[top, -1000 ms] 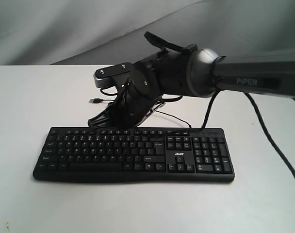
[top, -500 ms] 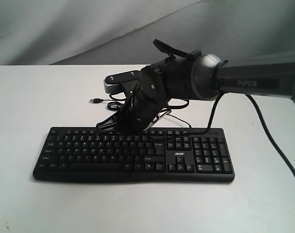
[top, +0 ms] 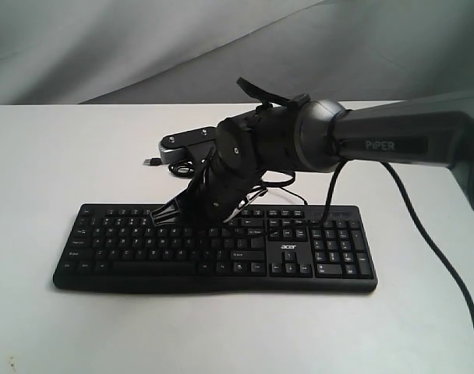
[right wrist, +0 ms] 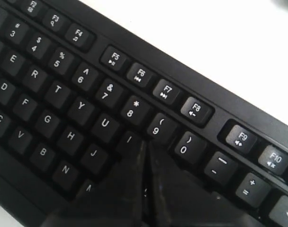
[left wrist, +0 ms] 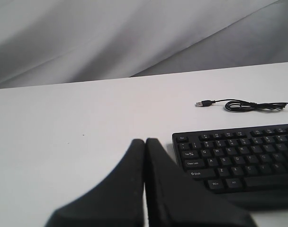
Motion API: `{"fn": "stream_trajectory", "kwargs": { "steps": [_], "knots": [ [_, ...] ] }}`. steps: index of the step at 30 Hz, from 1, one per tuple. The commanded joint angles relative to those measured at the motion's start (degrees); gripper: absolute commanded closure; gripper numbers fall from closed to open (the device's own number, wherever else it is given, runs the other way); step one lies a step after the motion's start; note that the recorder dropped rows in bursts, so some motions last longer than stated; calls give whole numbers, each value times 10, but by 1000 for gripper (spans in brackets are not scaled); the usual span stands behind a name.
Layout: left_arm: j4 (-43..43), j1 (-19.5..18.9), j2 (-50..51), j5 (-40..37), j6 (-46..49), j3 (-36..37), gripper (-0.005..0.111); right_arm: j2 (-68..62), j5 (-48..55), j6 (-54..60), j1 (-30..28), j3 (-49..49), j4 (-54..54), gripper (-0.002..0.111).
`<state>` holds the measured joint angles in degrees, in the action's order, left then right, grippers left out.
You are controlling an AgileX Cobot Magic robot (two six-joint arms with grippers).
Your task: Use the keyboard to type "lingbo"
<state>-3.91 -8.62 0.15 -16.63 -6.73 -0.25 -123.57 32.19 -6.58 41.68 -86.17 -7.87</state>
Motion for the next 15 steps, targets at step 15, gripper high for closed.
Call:
{"fn": "stream_trajectory", "kwargs": {
  "steps": [15],
  "knots": [
    [5,-1,-1,3,-2,2,106,1,0,-12,0,4,25,108]
  ]
}}
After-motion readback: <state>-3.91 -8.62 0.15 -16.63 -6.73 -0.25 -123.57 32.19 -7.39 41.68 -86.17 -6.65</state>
